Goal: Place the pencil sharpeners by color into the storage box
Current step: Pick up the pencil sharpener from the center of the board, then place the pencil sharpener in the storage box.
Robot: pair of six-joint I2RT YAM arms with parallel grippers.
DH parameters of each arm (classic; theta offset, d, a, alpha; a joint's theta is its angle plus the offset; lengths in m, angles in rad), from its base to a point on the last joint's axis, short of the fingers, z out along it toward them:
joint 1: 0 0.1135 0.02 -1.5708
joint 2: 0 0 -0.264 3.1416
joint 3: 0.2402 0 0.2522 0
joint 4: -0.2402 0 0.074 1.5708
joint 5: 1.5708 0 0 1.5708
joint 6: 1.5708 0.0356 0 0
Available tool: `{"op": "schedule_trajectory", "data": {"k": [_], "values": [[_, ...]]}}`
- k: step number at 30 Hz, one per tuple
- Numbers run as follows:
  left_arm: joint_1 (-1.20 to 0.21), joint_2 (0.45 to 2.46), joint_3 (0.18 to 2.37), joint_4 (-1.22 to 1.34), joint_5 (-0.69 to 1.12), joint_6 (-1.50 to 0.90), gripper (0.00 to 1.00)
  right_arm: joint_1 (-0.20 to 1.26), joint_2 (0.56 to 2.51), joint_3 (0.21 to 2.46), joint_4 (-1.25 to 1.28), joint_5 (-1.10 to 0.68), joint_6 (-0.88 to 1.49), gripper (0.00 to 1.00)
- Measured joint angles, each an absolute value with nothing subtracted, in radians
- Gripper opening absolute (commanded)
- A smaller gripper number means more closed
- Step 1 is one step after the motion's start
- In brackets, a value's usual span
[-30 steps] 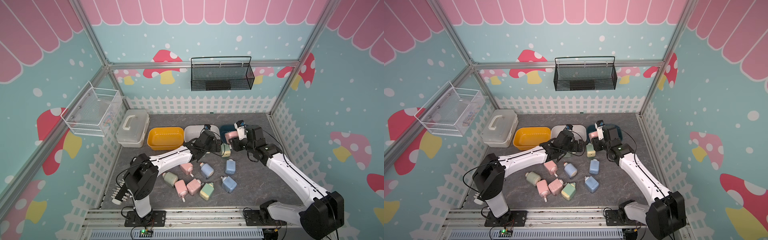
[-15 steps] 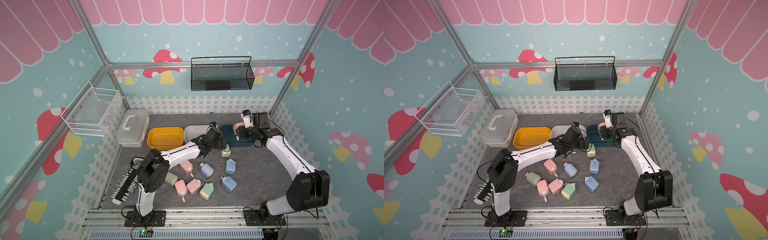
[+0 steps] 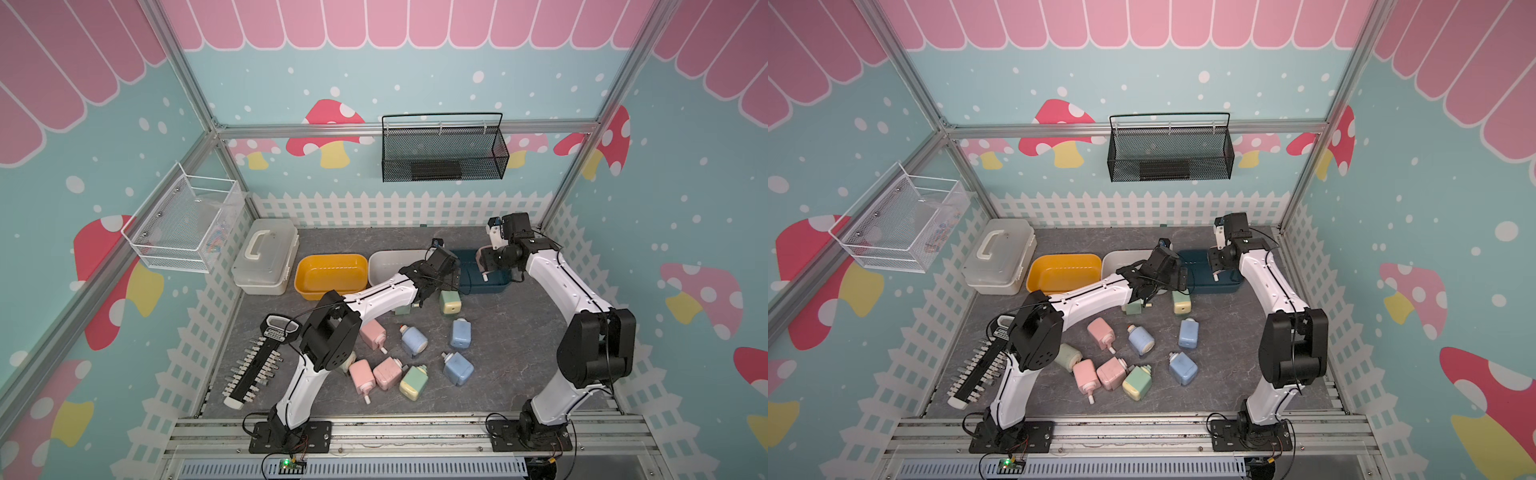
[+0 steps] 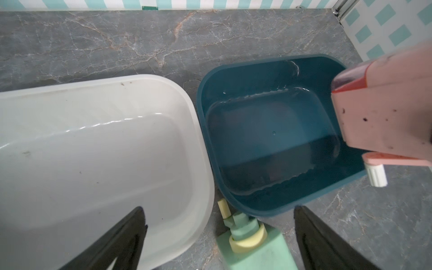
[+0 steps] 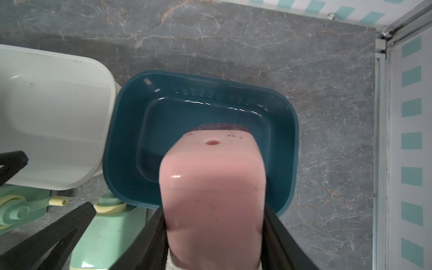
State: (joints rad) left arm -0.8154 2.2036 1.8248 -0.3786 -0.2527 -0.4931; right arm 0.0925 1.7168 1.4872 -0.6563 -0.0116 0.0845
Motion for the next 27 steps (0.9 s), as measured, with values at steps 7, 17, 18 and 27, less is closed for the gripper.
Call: {"op": "schedule_trajectory", "data": {"k": [7,17,18,27], "values": [[-0.795,2.293,1.961,-0.445,-0.257,-0.466,0.99,0.050,1.803,1.546,-0.727,-0.038,0.100,0.00],[-0.773,2.423,2.157,-0.508,-0.259,-0.428,0.99,0.037,1.964,1.710,-0.824,0.000,0.129,0.02],[-0.773,2.430,2.164,-0.513,-0.259,-0.426,0.99,0.037,1.977,1.724,-0.832,0.007,0.132,0.02],[-0.757,2.460,2.177,-0.549,-0.273,-0.419,0.99,0.037,2.049,1.771,-0.879,0.030,0.140,0.08]]}}
